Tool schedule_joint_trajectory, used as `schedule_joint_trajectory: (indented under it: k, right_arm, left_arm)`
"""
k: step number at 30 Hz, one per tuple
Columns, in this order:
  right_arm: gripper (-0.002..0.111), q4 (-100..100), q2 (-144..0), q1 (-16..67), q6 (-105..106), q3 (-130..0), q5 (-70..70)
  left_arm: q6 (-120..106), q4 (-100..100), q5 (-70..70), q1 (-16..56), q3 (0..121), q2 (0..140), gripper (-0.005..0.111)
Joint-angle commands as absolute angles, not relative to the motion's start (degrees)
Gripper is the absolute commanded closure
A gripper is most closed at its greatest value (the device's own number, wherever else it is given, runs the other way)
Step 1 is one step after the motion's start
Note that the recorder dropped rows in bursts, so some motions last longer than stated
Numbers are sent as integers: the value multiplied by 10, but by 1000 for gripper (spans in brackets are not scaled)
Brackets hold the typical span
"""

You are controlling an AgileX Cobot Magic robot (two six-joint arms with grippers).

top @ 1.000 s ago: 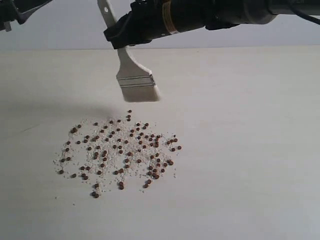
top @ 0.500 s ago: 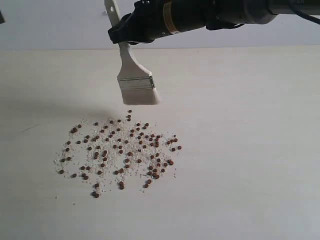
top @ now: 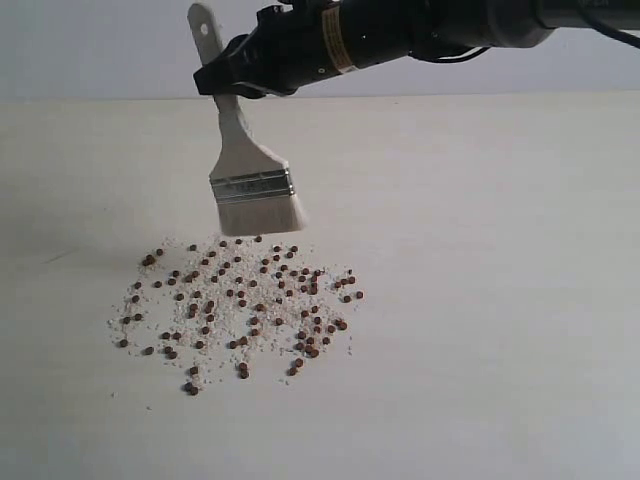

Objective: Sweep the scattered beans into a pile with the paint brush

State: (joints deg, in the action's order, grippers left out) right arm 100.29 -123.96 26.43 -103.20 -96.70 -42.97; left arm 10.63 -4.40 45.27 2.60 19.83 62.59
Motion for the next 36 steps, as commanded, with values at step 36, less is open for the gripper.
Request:
schedule_joint_trajectory:
  k: [36]
  right_arm:
    - [108,999,-944,267,-746,-734,-69]
  left_arm:
    - [166,-86,94,30,0,94,107]
